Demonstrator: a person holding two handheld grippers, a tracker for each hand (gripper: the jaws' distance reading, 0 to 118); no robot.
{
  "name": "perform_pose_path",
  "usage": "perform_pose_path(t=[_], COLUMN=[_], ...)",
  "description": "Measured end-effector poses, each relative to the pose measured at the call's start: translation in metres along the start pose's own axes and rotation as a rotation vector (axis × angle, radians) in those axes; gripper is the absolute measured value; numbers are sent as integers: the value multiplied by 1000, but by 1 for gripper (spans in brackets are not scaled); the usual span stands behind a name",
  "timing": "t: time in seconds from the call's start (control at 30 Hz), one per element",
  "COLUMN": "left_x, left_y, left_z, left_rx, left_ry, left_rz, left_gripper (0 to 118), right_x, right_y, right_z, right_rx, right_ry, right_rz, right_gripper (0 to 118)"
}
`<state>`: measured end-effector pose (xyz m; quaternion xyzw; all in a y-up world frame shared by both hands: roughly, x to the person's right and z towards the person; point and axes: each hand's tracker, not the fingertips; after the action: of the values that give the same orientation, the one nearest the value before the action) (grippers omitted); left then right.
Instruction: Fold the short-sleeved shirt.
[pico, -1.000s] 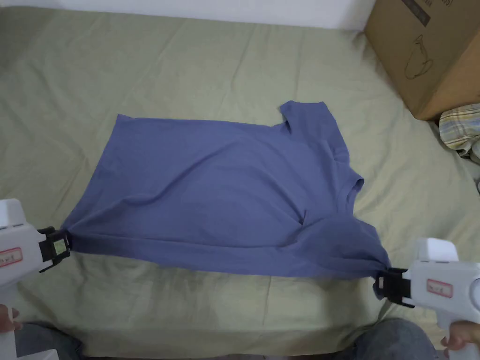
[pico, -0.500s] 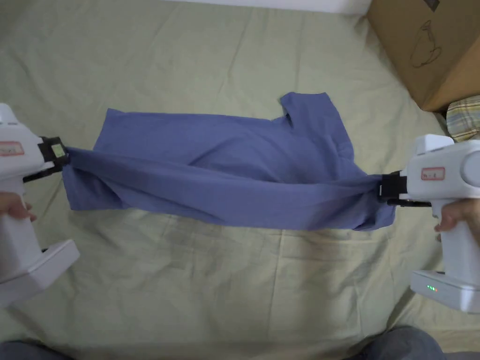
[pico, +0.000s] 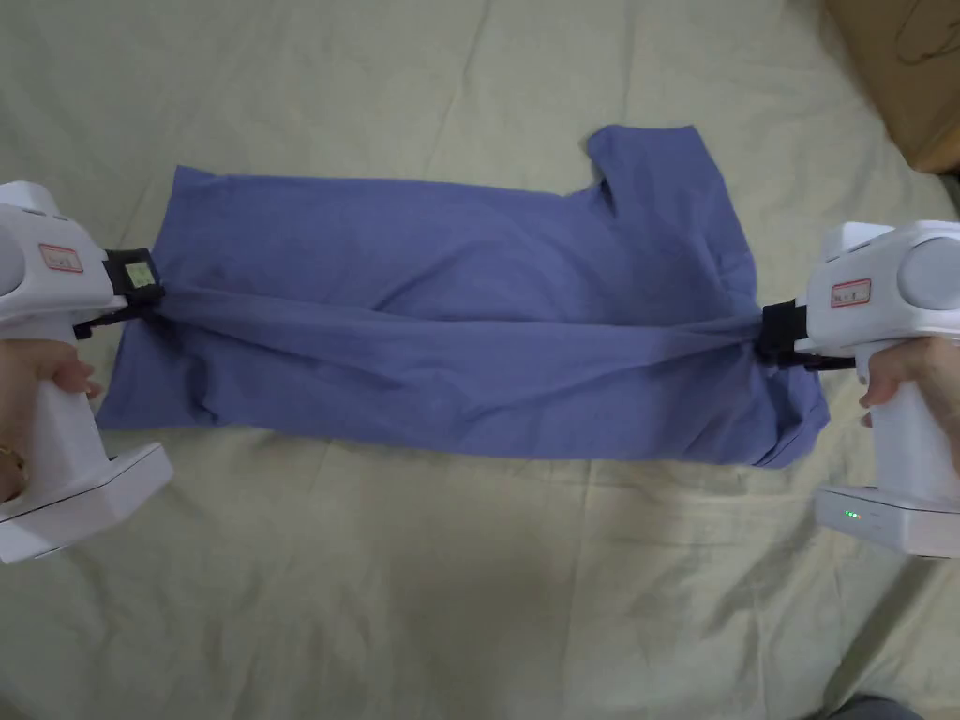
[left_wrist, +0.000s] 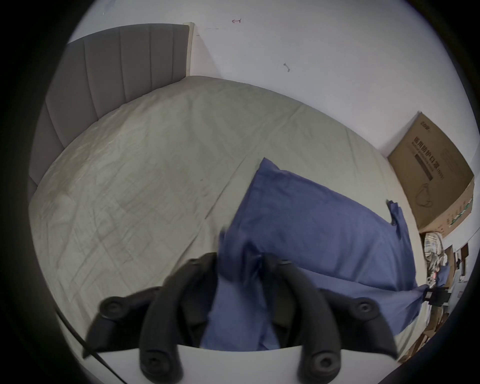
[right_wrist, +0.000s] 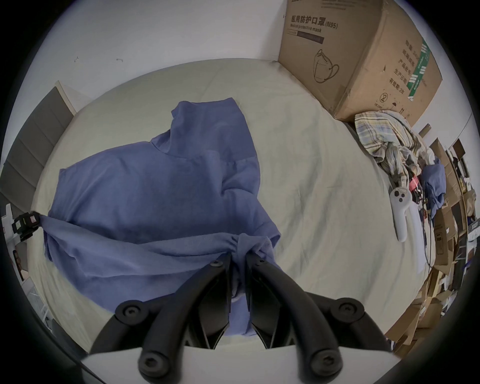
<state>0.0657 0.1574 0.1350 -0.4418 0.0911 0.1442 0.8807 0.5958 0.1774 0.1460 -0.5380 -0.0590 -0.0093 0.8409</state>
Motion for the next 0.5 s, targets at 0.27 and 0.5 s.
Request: perform_pose_path(t=[0.27, 0.5], left_x=[-11, 3], left_y=[5, -45], left_z=[72, 194], left_rx=[198, 622], left_ry=[-42, 31], left_rz=[-29, -237], left_gripper=[103, 104], right_x=[-3, -22], right_y=[1, -73], right_z=[68, 197], right_rx=[268, 735], right_ry=[-86, 33], right_rz=[37, 43], right_gripper=[102, 112])
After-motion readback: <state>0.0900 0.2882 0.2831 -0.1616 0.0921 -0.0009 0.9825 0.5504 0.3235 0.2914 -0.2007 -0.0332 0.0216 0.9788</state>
